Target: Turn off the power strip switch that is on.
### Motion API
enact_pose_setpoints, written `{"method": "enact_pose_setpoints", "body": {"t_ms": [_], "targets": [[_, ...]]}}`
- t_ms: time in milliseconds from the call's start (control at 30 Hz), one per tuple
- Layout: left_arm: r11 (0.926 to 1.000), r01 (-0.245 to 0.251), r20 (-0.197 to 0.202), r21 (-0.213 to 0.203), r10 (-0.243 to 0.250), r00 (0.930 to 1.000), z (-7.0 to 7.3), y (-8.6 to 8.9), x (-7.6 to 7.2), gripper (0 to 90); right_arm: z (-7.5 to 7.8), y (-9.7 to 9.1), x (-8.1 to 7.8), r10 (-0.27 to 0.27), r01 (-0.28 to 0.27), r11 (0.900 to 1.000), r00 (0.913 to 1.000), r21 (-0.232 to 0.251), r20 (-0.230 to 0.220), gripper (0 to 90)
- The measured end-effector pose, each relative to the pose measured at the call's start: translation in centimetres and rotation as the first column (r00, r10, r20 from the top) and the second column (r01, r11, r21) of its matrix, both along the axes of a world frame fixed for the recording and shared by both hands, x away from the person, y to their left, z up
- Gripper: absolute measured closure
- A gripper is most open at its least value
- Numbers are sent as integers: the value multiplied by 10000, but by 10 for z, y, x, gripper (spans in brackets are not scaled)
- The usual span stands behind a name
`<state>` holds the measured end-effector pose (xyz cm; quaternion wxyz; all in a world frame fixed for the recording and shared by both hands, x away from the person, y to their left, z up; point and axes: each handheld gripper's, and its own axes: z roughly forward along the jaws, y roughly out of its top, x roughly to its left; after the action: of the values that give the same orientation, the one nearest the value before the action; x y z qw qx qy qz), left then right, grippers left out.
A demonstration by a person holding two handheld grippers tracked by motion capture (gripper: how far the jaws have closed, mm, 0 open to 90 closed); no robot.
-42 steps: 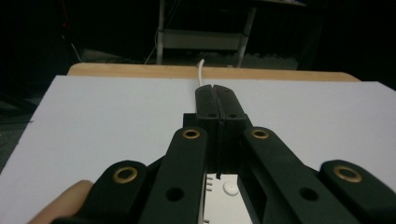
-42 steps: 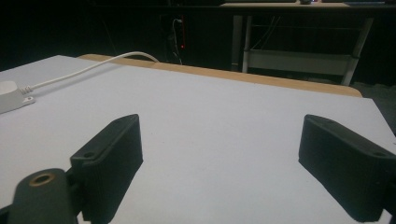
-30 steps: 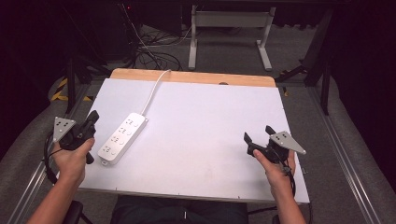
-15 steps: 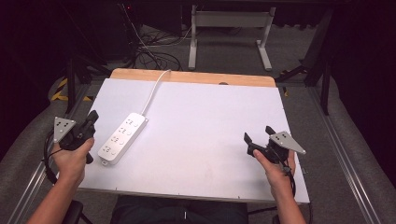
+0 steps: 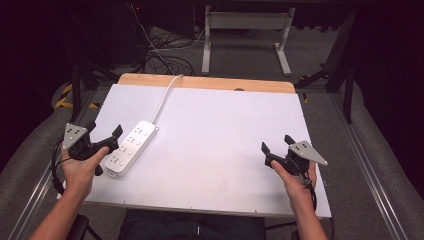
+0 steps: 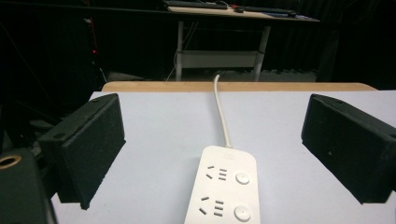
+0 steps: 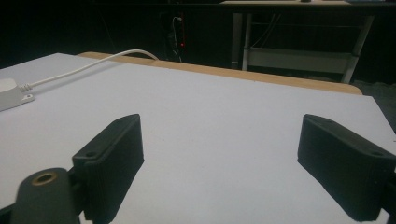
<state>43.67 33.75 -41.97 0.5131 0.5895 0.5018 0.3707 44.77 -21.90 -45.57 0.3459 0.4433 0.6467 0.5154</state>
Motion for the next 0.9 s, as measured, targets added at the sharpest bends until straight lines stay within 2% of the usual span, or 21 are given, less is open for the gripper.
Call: {"method": "enact_pose_setpoints", "body": {"t_ms": [233,300,433,900], "targets": [[10000,22,-120,8,-22,9999,-2,3,0,71,1,0,0,-75,75,9999,9999,77,80,130],[10000,15,-180,-67,-17,9998,-2,4,1,74,1,-1,0,-296,294,9994,9995,180,104,85],[10000,31,-199,-77,-32,9998,-3,4,1,77,2,-4,0,-434,429,9985,9990,329,146,83],[9999,160,-215,-15,-160,9996,-3,4,1,77,3,-3,-1,-301,286,9984,9991,481,308,63]]}}
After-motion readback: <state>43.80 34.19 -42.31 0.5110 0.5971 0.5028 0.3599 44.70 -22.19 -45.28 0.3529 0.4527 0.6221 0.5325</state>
